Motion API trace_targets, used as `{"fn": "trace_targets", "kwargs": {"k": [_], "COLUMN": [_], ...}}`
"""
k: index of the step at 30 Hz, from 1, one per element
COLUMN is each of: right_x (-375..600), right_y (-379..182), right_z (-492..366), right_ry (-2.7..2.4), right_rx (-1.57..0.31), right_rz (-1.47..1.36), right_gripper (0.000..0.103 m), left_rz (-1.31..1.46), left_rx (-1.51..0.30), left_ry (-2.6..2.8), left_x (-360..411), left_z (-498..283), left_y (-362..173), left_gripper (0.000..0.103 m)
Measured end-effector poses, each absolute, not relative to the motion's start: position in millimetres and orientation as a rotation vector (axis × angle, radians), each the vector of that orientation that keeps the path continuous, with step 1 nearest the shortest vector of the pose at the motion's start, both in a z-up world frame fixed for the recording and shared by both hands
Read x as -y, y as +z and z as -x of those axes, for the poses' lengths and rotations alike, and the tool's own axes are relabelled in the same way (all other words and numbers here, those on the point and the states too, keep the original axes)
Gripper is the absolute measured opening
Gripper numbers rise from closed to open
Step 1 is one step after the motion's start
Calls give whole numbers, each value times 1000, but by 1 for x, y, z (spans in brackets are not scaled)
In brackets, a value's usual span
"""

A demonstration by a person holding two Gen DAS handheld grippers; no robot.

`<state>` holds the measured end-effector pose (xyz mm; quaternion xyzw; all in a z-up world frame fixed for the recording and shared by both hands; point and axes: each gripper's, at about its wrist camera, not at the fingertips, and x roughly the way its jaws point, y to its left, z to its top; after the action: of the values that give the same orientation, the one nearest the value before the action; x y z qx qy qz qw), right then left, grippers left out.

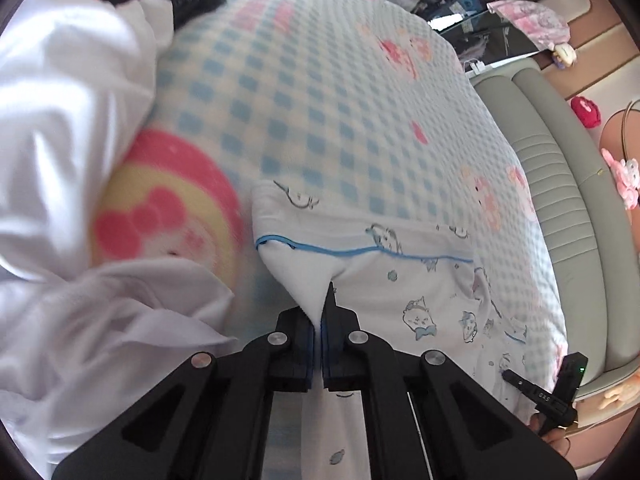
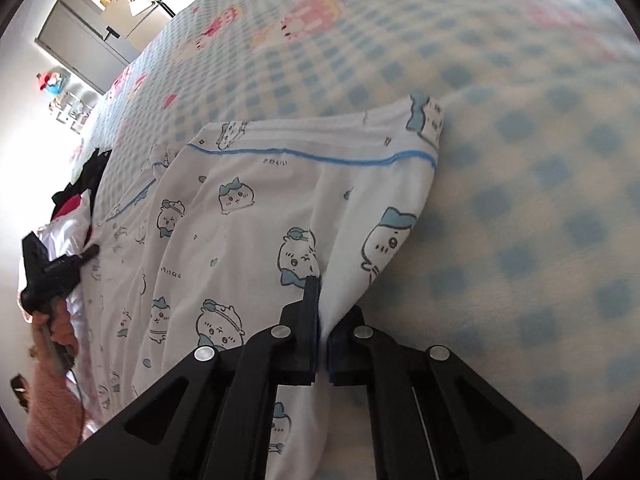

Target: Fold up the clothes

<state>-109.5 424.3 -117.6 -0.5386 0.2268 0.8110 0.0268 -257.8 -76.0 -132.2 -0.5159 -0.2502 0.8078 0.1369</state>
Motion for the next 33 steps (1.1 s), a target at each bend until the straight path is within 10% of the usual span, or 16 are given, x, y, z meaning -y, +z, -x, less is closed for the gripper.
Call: {"fn": "trace_targets", "kwargs": {"k": [8,13,22,33], "right_x": [-431,-442,-392,-272], "right_y": [-121,-89,-24,-76], "right_z": [102,92,148,277], "right_ry": [2470,2523,2814,2765], "right_rx": [-622,-616,-618,-419], "right_rz": [1686,1625,1668,2020], "right_gripper": [1,9,23,36], "left_rz": [1638,1486,1581,1591], "left_rx": [731,796,655,574], "left_ry": [2203,2308,2281,2222], "left_x": [90,116,85,74], "left_z": [263,269,309,310], "left_y": [-163,-134,-147,-151], "left_gripper": [9,55,53,52]}}
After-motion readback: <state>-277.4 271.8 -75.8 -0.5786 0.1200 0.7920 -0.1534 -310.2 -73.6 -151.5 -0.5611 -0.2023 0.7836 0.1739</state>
